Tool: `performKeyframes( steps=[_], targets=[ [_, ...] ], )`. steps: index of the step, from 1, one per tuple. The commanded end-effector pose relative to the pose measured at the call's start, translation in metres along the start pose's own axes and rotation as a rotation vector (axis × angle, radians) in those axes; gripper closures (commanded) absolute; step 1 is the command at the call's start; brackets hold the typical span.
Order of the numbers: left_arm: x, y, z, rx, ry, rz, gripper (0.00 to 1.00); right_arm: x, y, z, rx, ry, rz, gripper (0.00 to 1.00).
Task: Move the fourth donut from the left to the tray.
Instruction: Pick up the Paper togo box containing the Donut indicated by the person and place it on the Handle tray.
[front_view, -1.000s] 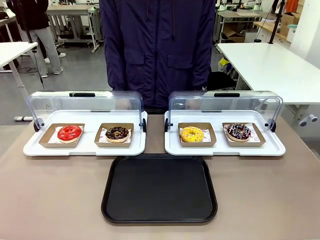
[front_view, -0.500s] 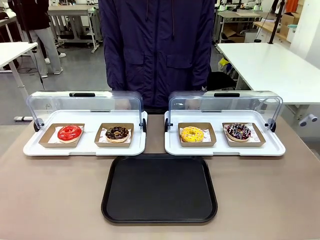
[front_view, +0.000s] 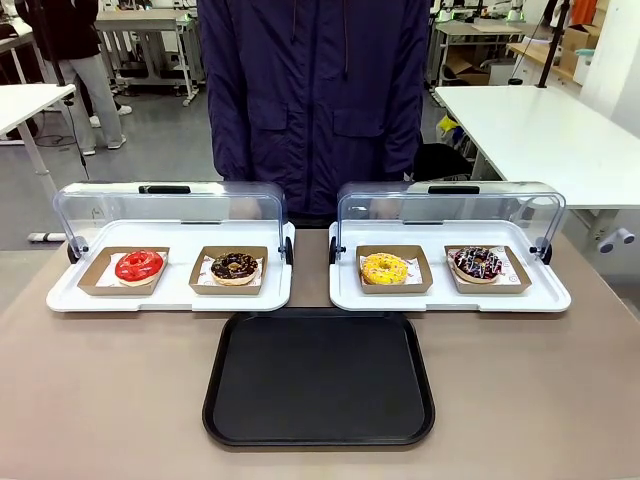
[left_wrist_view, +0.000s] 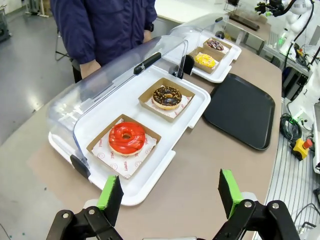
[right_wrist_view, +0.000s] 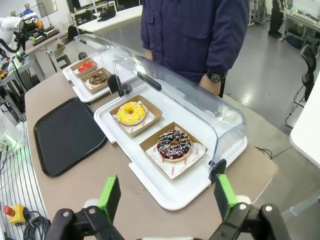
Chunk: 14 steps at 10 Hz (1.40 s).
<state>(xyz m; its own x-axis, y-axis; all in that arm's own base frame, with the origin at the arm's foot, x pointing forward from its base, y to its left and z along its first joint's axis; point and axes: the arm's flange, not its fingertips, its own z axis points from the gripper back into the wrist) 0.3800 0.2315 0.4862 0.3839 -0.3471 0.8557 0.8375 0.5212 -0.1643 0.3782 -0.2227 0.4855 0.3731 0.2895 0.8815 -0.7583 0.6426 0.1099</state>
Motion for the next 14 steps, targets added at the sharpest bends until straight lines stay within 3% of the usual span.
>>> performKeyframes(
  steps=[1, 14],
  targets=[
    [0.0011, -0.0004, 0.0012, -0.005, -0.009, -0.007, 0.00, 0.0018, -0.0039, -0.0007, 0.000, -0.034, 0.028, 0.00],
    [0.0011, -0.0004, 0.0012, -0.005, -0.009, -0.007, 0.00, 0.0018, -0.0039, -0.0007, 0.000, -0.034, 0.028, 0.00]
  ],
)
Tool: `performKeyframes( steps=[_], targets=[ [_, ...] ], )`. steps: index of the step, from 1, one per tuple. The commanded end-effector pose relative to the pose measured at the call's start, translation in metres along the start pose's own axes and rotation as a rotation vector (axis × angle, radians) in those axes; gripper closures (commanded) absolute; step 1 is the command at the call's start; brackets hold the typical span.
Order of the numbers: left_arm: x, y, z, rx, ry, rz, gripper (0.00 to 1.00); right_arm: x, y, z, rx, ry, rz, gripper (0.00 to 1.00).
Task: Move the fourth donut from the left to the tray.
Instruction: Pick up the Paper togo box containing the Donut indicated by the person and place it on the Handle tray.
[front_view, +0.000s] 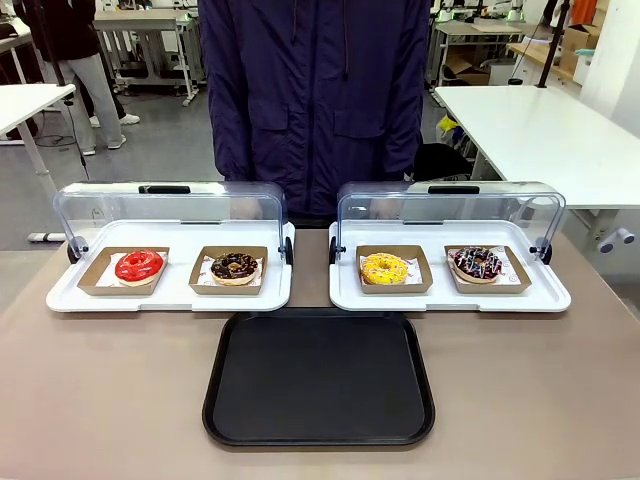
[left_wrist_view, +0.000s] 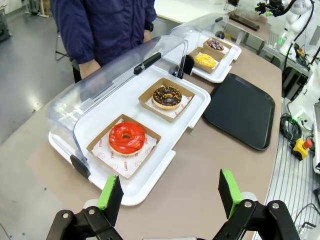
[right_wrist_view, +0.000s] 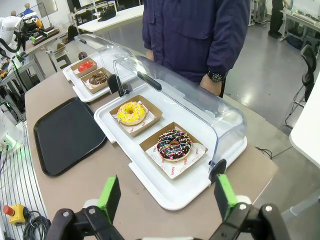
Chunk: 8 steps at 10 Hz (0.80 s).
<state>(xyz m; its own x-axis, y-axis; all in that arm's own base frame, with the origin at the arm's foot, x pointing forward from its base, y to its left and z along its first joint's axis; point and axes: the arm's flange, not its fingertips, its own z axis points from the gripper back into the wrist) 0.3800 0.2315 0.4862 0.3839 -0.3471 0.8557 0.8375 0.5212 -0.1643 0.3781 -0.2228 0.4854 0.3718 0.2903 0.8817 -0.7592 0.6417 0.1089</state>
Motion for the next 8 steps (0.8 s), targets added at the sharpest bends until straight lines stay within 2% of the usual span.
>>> performKeyframes(
  steps=[1, 8],
  targets=[
    [0.0011, -0.0004, 0.0012, -0.005, -0.009, -0.007, 0.00, 0.0020, -0.0039, -0.0007, 0.000, -0.034, 0.027, 0.00],
    [0.0011, -0.0004, 0.0012, -0.005, -0.009, -0.007, 0.00, 0.0020, -0.0039, -0.0007, 0.000, -0.034, 0.027, 0.00]
  ],
)
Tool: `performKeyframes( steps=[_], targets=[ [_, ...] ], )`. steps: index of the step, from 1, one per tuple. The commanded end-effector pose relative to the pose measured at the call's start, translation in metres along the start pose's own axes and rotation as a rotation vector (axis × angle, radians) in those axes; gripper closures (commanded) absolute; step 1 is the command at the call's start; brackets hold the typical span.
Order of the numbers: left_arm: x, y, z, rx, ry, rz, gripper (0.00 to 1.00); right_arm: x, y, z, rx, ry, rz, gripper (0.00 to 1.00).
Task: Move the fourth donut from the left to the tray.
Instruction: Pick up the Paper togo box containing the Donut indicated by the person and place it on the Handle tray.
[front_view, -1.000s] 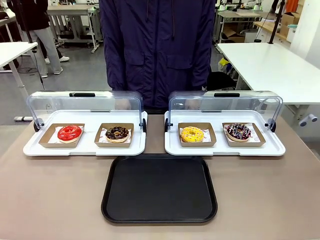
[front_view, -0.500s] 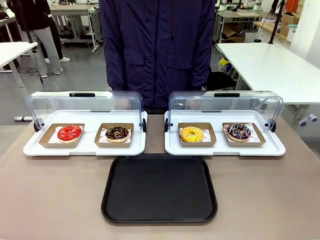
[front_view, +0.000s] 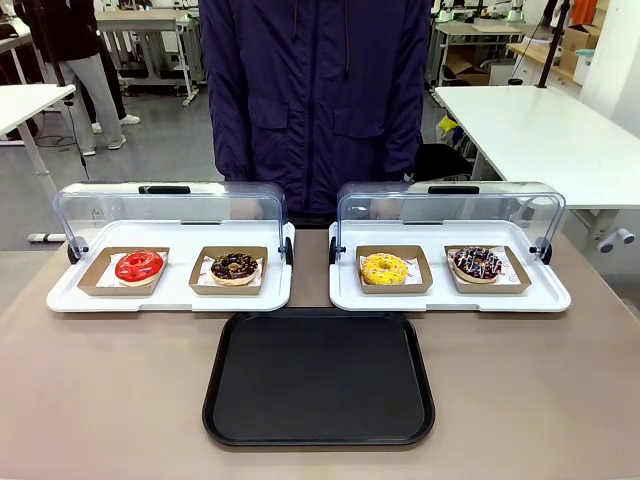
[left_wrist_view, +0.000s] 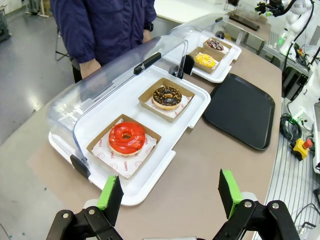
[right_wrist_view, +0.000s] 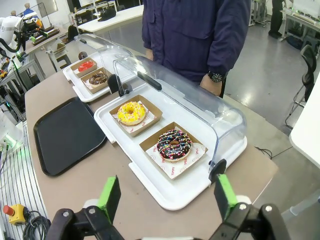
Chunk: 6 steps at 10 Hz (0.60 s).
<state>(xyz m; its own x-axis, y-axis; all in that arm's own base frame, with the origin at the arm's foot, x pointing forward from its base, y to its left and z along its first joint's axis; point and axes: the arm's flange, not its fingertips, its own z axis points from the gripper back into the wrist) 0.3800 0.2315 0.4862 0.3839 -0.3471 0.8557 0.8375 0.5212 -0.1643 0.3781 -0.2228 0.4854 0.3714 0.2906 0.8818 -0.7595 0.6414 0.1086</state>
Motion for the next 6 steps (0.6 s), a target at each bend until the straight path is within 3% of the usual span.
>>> performKeyframes(
  steps=[1, 6],
  targets=[
    [0.0011, -0.0004, 0.0012, -0.005, -0.009, -0.007, 0.00, 0.0020, -0.0039, -0.0007, -0.001, -0.033, 0.026, 0.00],
    [0.0011, -0.0004, 0.0012, -0.005, -0.009, -0.007, 0.00, 0.0020, -0.0039, -0.0007, -0.001, -0.033, 0.026, 0.00]
  ],
)
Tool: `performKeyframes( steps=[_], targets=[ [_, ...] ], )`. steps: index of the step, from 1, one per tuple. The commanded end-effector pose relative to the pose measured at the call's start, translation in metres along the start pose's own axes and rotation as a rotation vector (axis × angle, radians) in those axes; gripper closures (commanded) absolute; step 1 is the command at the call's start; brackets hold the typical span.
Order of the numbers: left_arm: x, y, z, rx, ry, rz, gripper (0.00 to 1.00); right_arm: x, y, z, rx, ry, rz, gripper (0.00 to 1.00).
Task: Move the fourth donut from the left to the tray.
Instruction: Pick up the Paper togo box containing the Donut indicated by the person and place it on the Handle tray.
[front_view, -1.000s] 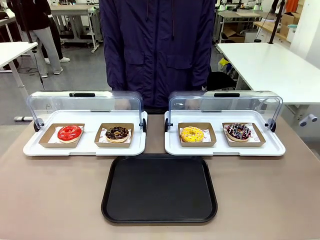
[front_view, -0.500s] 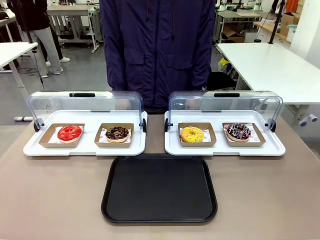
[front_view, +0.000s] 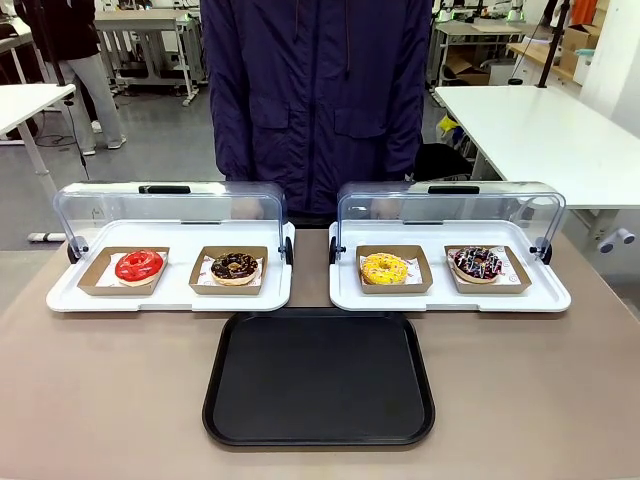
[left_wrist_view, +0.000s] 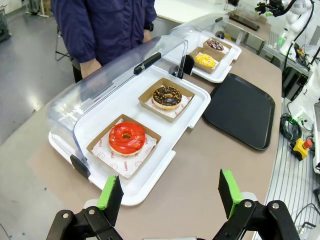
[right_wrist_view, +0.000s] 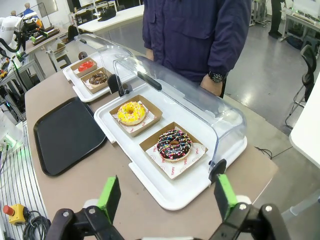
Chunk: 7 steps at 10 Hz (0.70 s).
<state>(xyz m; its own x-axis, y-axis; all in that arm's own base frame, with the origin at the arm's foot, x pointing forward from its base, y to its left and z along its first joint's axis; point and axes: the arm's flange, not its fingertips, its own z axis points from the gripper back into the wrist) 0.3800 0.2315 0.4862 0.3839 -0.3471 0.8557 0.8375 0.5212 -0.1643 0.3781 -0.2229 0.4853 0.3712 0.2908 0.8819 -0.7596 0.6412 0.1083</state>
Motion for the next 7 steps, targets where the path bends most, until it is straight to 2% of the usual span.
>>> performKeyframes(
  steps=[1, 7],
  targets=[
    [0.0011, -0.0004, 0.0012, -0.005, -0.009, -0.007, 0.00, 0.0020, -0.0039, -0.0007, -0.001, -0.033, 0.026, 0.00],
    [0.0011, -0.0004, 0.0012, -0.005, -0.009, -0.007, 0.00, 0.0020, -0.0039, -0.0007, -0.001, -0.033, 0.026, 0.00]
  ],
)
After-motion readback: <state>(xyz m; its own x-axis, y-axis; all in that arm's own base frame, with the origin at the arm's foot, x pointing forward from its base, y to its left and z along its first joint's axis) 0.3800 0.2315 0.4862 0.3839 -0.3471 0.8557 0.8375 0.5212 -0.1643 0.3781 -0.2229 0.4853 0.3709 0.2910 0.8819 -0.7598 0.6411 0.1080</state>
